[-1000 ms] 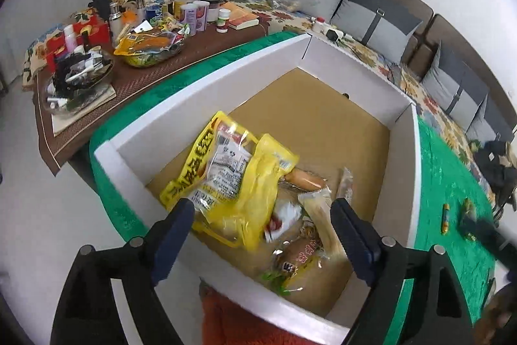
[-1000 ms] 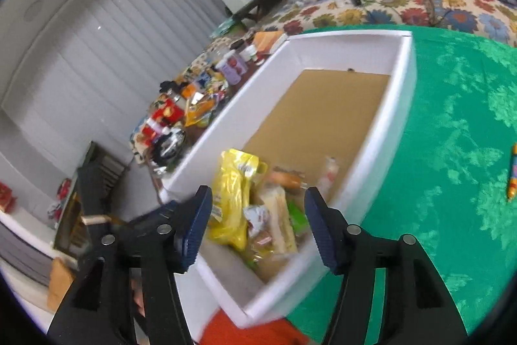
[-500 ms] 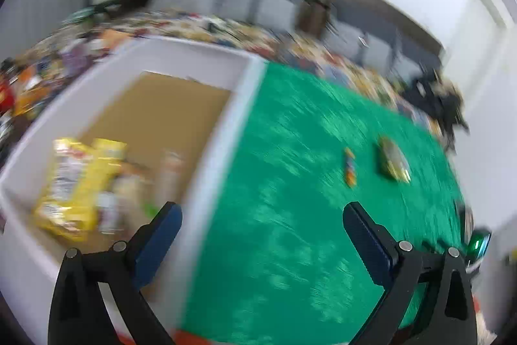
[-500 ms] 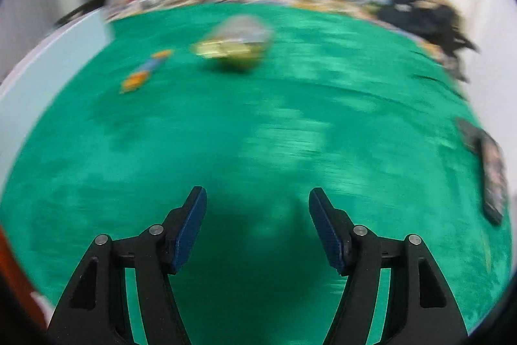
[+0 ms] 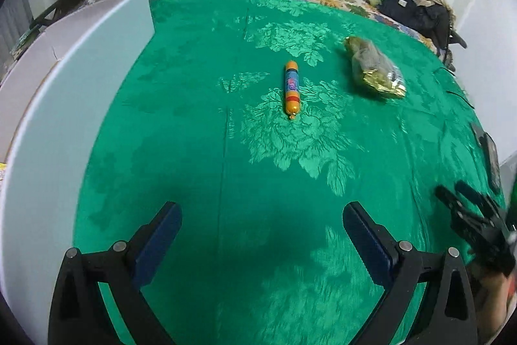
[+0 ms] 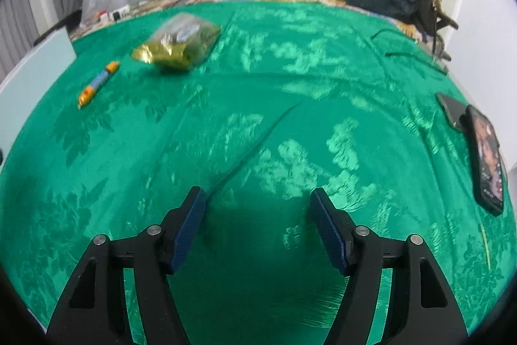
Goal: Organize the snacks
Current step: 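Lower the left gripper onto the orange sausage and close it, then lift the orange sausage with the left gripper and hold it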
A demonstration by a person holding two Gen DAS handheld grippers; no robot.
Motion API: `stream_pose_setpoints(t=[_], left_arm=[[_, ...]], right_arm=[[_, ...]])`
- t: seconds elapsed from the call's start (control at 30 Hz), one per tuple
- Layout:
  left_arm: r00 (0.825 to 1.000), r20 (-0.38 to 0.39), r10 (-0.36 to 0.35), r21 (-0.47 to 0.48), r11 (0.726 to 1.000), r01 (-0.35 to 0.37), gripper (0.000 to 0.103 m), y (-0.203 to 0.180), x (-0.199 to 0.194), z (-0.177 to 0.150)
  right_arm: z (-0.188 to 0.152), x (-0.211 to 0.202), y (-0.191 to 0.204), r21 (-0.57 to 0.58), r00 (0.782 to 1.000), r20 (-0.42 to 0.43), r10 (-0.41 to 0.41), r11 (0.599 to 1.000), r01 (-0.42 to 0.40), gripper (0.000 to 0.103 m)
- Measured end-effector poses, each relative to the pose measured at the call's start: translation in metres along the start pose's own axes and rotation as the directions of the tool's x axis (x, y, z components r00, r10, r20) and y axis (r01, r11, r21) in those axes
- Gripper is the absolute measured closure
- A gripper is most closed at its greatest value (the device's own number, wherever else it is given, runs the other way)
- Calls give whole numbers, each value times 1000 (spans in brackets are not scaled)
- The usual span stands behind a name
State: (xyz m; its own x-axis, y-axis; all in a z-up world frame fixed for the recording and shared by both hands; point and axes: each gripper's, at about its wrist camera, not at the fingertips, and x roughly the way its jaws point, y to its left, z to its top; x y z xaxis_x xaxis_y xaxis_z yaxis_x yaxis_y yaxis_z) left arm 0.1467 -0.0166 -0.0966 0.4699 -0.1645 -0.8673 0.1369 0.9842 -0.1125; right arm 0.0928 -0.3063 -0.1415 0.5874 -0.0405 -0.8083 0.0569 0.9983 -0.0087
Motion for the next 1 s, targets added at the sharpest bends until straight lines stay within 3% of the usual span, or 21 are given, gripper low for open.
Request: stream_pose_setpoints(t=[0.17, 0.37, 0.5, 0.6, 0.67, 0.73, 0.83, 1.0], left_arm=[[1000, -2, 11, -32, 999, -11, 4, -2, 27, 23], [998, 54, 46, 43, 998, -48, 4, -17, 50, 56], [998, 61, 33, 77, 996, -38, 5, -29, 68, 80], [998, 40, 55, 110, 992, -59, 24, -38, 87, 95], [998, 14, 63, 97, 993, -64, 45, -40, 100, 102], [999, -6, 51, 81, 995, -50, 58, -39, 111, 105], [998, 30, 53, 107, 993, -56, 88, -42, 111, 103], [999, 22, 41, 116, 992, -43, 88, -37, 94, 81]], right_arm=[[-4, 1, 4, -12, 1000, 12, -1, 1000, 2, 23], [-5, 2, 7, -15, 1000, 20, 3, 1000, -3, 17], [-4, 2, 8, -16, 1000, 18, 4, 1000, -4, 15], [-4, 2, 8, -16, 1000, 18, 5, 1000, -4, 15], [-4, 2, 8, -16, 1000, 18, 4, 1000, -4, 15], [-4, 2, 8, -16, 1000, 18, 5, 1000, -4, 15], [-4, 2, 8, -16, 1000, 18, 5, 1000, -5, 15], [-4, 2, 8, -16, 1000, 18, 5, 1000, -5, 14]])
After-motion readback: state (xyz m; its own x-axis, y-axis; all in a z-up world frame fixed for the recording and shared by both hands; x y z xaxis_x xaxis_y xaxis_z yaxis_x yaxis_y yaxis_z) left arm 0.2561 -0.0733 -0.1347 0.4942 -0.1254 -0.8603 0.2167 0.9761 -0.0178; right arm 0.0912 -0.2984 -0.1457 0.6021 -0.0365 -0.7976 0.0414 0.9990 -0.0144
